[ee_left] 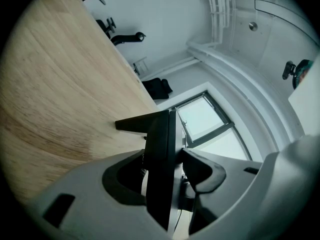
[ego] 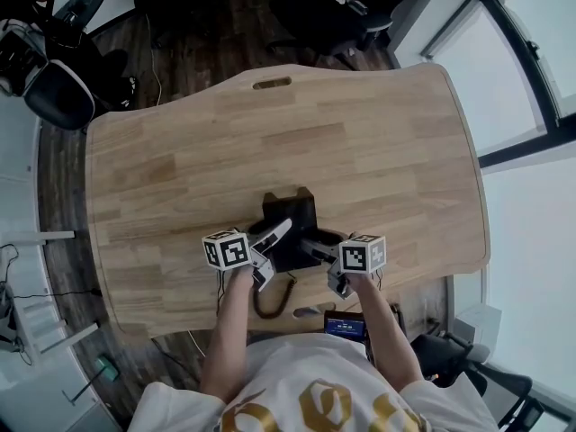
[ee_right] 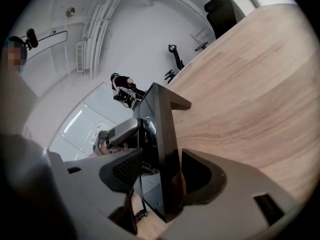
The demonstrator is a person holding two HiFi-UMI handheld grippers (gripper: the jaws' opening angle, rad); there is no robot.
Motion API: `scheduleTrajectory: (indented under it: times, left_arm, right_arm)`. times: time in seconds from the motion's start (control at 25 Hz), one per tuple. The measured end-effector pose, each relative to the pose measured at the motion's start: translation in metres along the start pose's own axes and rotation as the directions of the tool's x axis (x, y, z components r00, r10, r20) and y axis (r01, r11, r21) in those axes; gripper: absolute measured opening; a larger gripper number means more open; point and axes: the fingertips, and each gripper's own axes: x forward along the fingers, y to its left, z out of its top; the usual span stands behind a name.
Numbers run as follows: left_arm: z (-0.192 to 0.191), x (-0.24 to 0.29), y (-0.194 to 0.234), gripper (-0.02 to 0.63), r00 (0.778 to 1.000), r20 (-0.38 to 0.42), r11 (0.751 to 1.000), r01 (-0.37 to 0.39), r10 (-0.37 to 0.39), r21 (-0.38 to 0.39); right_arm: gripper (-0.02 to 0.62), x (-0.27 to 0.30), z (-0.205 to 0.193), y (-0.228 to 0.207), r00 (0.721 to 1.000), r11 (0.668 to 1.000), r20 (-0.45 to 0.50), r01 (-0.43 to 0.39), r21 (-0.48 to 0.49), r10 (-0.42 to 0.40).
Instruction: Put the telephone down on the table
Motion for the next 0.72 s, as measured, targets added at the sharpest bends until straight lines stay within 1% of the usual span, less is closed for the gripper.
scheduleTrajectory:
  times: [0.12, 0.24, 0.36, 0.44, 0.52, 0.56, 0.64, 0.72]
  left_arm:
    - [0.001, -0.002, 0.001, 0.216, 1.000, 0.004, 1.000, -0.026, 0.026, 0.000]
    - [-0.001, -0.003, 0.002, 0.236, 0.997, -0.009, 0.997, -0.072, 0.072, 0.000]
    - [0.001, -0.007, 0.003, 0.261, 0.987, -0.015, 0.986, -0.161, 0.162, 0.041]
    - [0.005, -0.012, 0.004, 0.278, 0.973, -0.003, 0.970, -0.229, 0.230, 0.082]
    - [0.010, -0.020, 0.003, 0.293, 0.959, 0.025, 0.952, -0.283, 0.282, 0.113]
    - [0.013, -0.024, 0.001, 0.295, 0.955, 0.043, 0.947, -0.298, 0.295, 0.123]
    - [0.019, -0.034, -0.005, 0.295, 0.948, 0.082, 0.937, -0.318, 0.309, 0.144]
    - [0.025, -0.045, -0.011, 0.295, 0.940, 0.124, 0.927, -0.336, 0.319, 0.165]
  right_arm:
    - [0.231, -0.011, -0.007, -0.004, 0.999, 0.999, 0.003, 0.046, -0.014, -0.046]
    - [0.193, -0.019, -0.009, -0.004, 0.996, 0.996, 0.034, 0.082, -0.024, -0.081]
    - [0.173, -0.021, -0.005, -0.001, 0.991, 0.990, 0.053, 0.123, -0.069, -0.119]
    - [0.155, -0.023, -0.001, 0.001, 0.986, 0.982, 0.071, 0.158, -0.101, -0.151]
    - [0.140, -0.029, 0.005, 0.001, 0.973, 0.970, 0.108, 0.214, -0.113, -0.203]
    - [0.135, -0.033, 0.009, 0.001, 0.964, 0.962, 0.134, 0.247, -0.112, -0.232]
    - [0.123, -0.042, 0.016, 0.002, 0.943, 0.948, 0.184, 0.299, -0.110, -0.276]
    - [0.104, -0.050, 0.022, 0.007, 0.927, 0.937, 0.227, 0.329, -0.115, -0.297]
